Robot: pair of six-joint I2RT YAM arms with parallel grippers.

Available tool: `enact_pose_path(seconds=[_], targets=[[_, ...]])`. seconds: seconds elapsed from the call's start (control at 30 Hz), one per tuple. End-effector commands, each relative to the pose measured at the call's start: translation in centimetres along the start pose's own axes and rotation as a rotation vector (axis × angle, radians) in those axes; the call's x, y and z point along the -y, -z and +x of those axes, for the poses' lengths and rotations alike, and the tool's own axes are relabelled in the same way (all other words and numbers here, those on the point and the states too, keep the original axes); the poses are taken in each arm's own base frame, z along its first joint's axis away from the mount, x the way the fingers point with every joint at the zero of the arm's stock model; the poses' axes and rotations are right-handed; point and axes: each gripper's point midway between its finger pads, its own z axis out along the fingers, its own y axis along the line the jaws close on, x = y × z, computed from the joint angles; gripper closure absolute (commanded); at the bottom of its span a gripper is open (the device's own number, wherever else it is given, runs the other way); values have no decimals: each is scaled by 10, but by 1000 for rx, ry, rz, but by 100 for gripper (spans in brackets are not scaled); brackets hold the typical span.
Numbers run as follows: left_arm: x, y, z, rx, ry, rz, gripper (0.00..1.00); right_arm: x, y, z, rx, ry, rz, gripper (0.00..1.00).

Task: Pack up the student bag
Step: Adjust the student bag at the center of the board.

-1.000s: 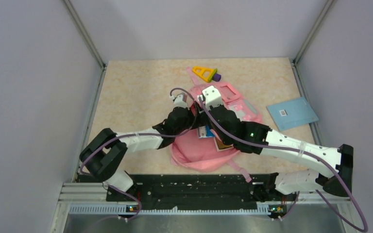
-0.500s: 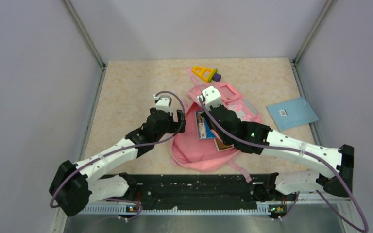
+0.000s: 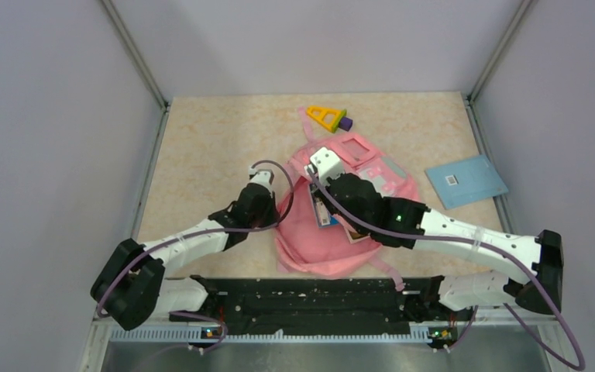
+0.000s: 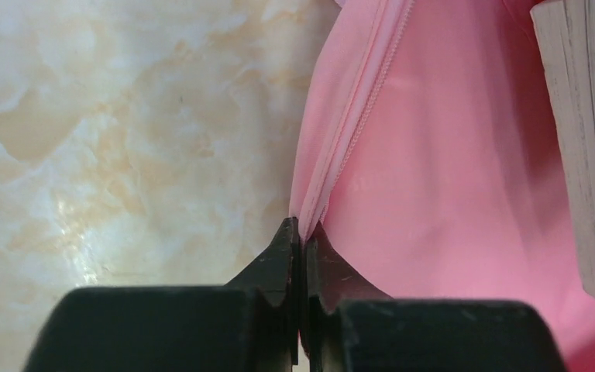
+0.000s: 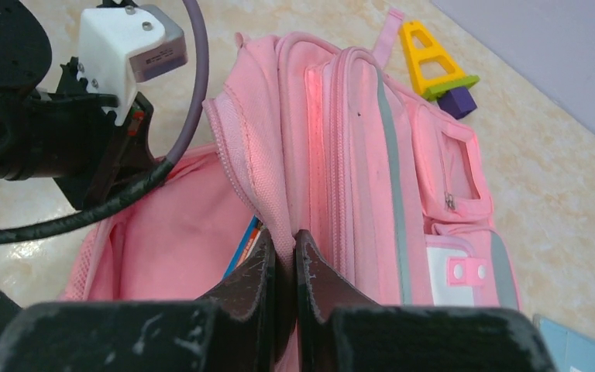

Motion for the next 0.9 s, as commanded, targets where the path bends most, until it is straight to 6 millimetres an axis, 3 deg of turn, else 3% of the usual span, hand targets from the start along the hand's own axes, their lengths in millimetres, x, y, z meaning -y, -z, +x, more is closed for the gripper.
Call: enact_pose_path(seconds=[0.0,0.27,0.53,0.67,0.8,0.83,0.87], targets=[[11,14,-4,86,75,90,100,-19,-10,-58,210,-12,-97,100],[21,52,13,151,151,245,100,-24,-71,-62,212,40,-129,100],[35,73,28,162,231,384,100,-31,-112,-71,243,73,-185,100],[41,77,33,157,252,436,100,-39,-112,-76,245,71,-232,100],[44,86,26,173,261,455,93,-29,-88,-87,257,3,-228,95],[44,89,21,187,263,453,89,-22,-81,-85,259,-7,-207,88],[45,93,18,197,263,455,81,-15,-72,-85,265,-17,-189,71]])
